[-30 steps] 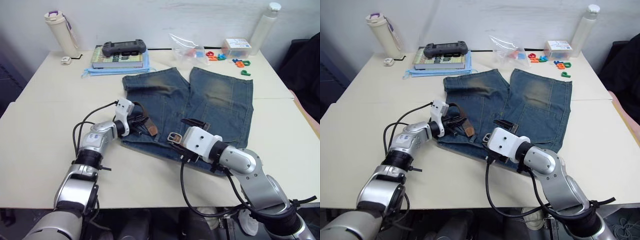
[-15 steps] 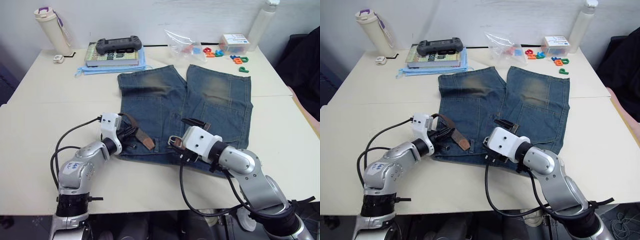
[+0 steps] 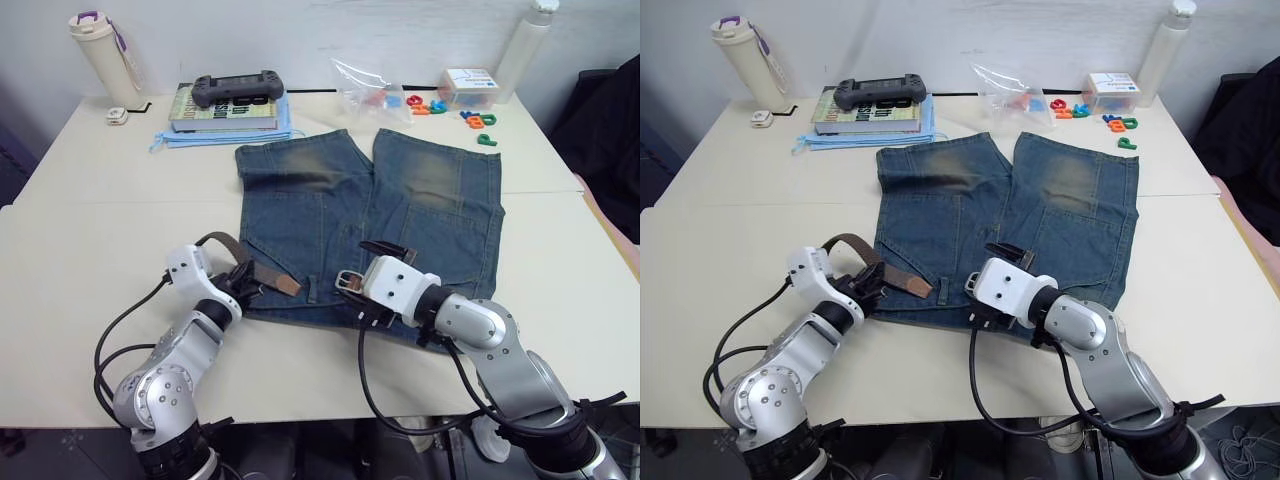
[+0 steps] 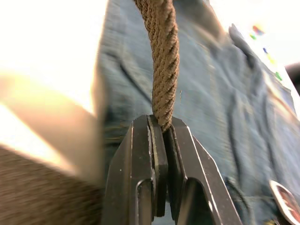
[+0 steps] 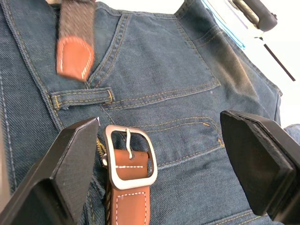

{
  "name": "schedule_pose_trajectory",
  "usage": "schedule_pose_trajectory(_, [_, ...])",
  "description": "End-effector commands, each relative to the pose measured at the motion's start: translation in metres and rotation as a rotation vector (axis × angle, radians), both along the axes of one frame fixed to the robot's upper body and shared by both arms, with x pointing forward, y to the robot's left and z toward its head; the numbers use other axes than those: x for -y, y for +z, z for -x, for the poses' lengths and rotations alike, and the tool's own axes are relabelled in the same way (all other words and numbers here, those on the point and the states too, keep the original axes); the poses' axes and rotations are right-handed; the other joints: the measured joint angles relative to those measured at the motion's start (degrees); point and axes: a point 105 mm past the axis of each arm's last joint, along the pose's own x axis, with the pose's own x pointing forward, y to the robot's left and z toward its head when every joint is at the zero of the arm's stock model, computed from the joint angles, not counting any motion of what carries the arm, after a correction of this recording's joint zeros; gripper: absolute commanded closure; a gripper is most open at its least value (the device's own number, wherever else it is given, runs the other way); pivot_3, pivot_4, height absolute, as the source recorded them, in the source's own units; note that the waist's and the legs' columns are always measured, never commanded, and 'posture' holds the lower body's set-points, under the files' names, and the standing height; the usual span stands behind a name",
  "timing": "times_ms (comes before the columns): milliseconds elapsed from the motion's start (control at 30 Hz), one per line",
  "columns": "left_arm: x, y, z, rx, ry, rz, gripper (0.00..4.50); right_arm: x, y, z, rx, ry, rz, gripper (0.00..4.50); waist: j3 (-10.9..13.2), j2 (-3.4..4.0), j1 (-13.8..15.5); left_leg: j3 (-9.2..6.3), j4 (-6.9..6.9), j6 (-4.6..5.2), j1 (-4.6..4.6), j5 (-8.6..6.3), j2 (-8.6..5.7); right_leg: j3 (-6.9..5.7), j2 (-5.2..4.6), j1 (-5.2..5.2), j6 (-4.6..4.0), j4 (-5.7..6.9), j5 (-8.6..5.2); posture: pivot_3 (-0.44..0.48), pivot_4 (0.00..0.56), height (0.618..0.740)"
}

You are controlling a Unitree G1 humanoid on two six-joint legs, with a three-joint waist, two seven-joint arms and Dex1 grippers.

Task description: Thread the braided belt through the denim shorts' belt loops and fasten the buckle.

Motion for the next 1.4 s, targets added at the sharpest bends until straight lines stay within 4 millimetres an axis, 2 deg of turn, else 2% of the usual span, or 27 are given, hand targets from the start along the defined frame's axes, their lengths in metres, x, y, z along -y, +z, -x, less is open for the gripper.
schedule_pose_trajectory(33, [0.009,0.002,0.008,0.016,0.002,0.056,4.5,-0.003,0.008,0.003,0.031,0.035,-0.007,0.12,0.0,0.0,0.0,0.0,0.0,0.0,0.0,0.0,-0.01,0.0,-0.01,0.0,0.0,0.0,0.01,0.0,0.15,0.659])
schedule_pose_trajectory(233, [0.023,0.003,0.008,0.023,-0.043,0.143,4.5,-0.003,0.007,0.002,0.026,0.041,-0.003,0.12,0.0,0.0,0.2,0.0,-0.01,0.01,-0.02,0.0,-0.01,0.0,-0.01,-0.04,0.0,0.0,0.0,0.0,0.15,0.659])
schedule_pose_trajectory(333, [0.037,0.001,0.007,0.014,-0.091,0.208,4.5,-0.003,0.006,0.002,0.024,0.042,0.001,0.12,0.0,0.0,0.3,0.01,0.01,0.01,-0.02,0.0,-0.02,0.01,-0.01,-0.02,0.0,0.0,0.01,0.0,0.15,0.659])
schedule_pose_trajectory(467, [0.047,0.002,0.006,0.014,-0.13,0.22,4.5,-0.002,0.006,0.002,0.024,0.042,0.006,0.12,0.0,0.0,0.6,0.01,0.01,0.01,-0.02,0.0,-0.02,0.01,-0.01,-0.03,0.0,0.02,0.01,0.0,0.15,0.659])
schedule_pose_trajectory(967, [0.06,-0.003,-0.012,0.012,-0.114,0.266,4.5,0.001,0.007,0.003,0.022,0.03,0.009,0.12,0.0,0.0,1.3,0.02,0.01,0.01,-0.02,-0.01,-0.02,0.02,-0.02,-0.04,0.0,0.0,0.01,0.0,0.15,0.659])
schedule_pose_trajectory(1400, [0.094,-0.006,-0.002,-0.032,-0.294,0.259,4.5,0.003,0.007,0.003,0.022,0.019,0.014,0.12,0.0,0.0,1.3,0.02,0.02,0.02,-0.03,-0.01,-0.02,0.02,-0.02,-0.03,0.0,0.0,0.01,0.0,0.15,0.659])
